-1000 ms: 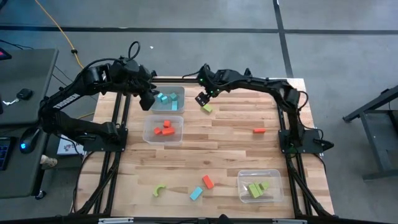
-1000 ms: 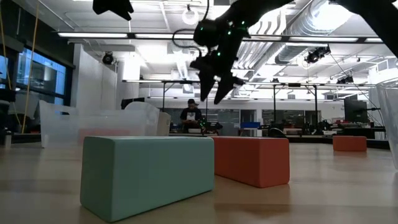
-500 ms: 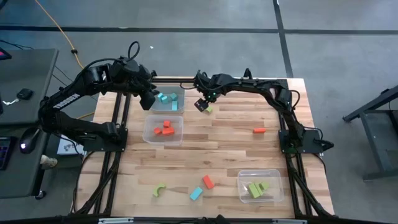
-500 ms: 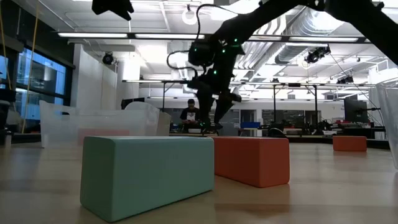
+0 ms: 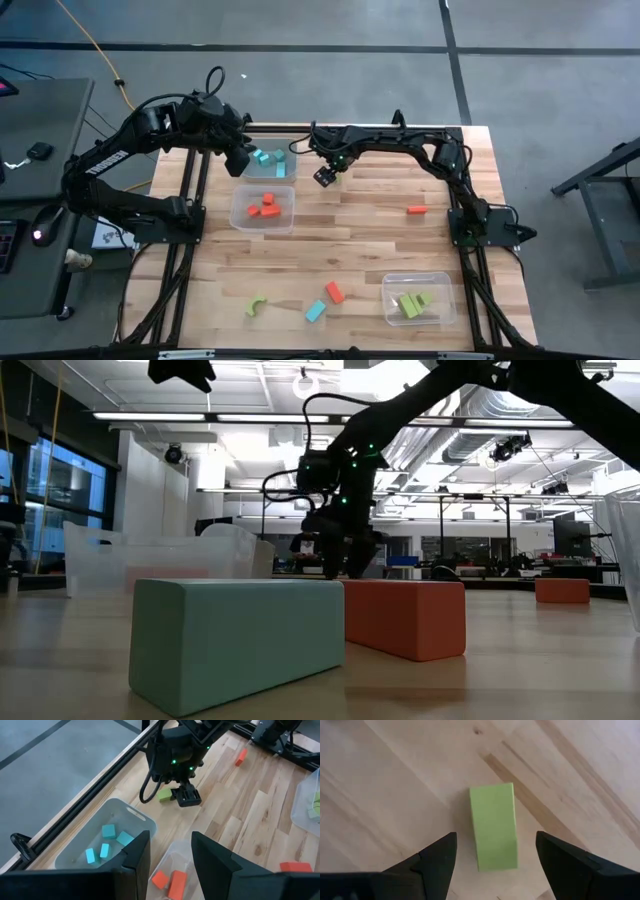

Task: Sort & place blocks by color
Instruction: Put the green block into the bottom transparent bin

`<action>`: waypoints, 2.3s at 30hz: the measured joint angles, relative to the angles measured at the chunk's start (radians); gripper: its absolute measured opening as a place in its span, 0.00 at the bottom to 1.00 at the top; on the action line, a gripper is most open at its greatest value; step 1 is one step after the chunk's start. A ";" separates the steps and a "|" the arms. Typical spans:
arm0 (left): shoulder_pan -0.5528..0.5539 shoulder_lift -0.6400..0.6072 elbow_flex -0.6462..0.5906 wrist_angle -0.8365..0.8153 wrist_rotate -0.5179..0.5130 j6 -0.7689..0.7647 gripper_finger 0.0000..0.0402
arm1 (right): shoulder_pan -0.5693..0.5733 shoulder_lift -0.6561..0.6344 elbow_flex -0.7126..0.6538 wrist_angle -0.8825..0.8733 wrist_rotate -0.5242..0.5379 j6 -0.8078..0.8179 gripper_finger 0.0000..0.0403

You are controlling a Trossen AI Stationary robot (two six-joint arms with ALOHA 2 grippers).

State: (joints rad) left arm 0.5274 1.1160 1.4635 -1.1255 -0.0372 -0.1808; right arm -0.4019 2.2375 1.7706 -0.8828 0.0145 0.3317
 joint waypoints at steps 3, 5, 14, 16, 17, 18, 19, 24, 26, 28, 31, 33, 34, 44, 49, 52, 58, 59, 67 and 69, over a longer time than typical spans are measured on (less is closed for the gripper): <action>0.000 0.000 0.000 0.000 0.000 0.000 0.29 | 0.000 0.002 -0.004 -0.001 0.001 0.000 0.65; 0.000 0.000 0.000 0.001 0.000 -0.001 0.29 | 0.000 0.002 -0.018 0.011 0.001 0.000 0.65; 0.000 0.000 0.000 0.002 0.000 -0.003 0.29 | -0.002 0.002 -0.052 0.013 0.004 0.000 0.57; 0.000 0.000 0.000 0.002 0.000 -0.003 0.29 | -0.002 0.002 -0.052 0.017 0.002 0.000 0.53; 0.000 0.000 0.000 0.002 0.000 -0.003 0.29 | -0.002 0.002 -0.052 0.020 -0.002 0.000 0.50; 0.000 0.000 0.000 0.002 0.000 -0.003 0.29 | -0.002 0.002 -0.052 0.020 -0.005 0.000 0.47; 0.000 0.000 0.000 0.002 0.000 -0.003 0.29 | -0.002 0.002 -0.052 0.020 -0.006 0.001 0.43; 0.000 0.000 0.000 0.002 0.000 -0.003 0.29 | -0.001 0.000 -0.052 0.020 -0.009 0.007 0.25; 0.000 0.000 0.000 0.002 0.000 -0.003 0.29 | 0.000 0.000 -0.051 0.017 -0.011 0.005 0.25; 0.000 0.000 0.000 0.002 0.000 -0.003 0.29 | 0.000 -0.001 -0.051 0.015 -0.013 0.003 0.25; 0.000 0.000 0.000 0.002 0.000 -0.003 0.29 | 0.000 -0.005 -0.050 0.005 -0.019 0.004 0.25; 0.000 0.000 0.000 0.002 0.000 -0.003 0.29 | 0.000 -0.006 -0.036 -0.027 -0.028 0.008 0.25; 0.000 0.000 0.000 0.002 0.000 -0.003 0.29 | 0.000 -0.007 -0.022 -0.038 -0.028 0.008 0.25; 0.000 0.000 0.000 0.002 0.000 0.000 0.29 | 0.001 -0.052 0.184 -0.140 0.006 -0.002 0.25; 0.000 0.000 0.000 0.002 0.000 0.000 0.29 | 0.019 -0.052 0.345 -0.253 0.075 -0.046 0.25; 0.000 0.000 0.000 0.002 0.000 0.001 0.29 | 0.037 -0.053 0.451 -0.345 0.134 -0.063 0.25; 0.000 0.000 0.000 0.002 0.000 0.000 0.29 | 0.068 -0.073 0.578 -0.445 0.235 -0.079 0.25; 0.000 0.000 0.000 0.002 0.000 0.000 0.29 | 0.070 -0.092 0.558 -0.438 0.235 -0.076 0.25; 0.000 0.000 0.000 0.001 0.000 0.000 0.29 | 0.084 -0.149 0.538 -0.553 0.325 -0.035 0.25; 0.000 0.000 0.000 0.001 0.000 0.000 0.29 | 0.091 -0.159 0.539 -0.586 0.349 -0.020 0.25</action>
State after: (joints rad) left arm 0.5278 1.1164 1.4635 -1.1244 -0.0376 -0.1806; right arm -0.3105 2.0782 2.3100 -1.4693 0.3630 0.3113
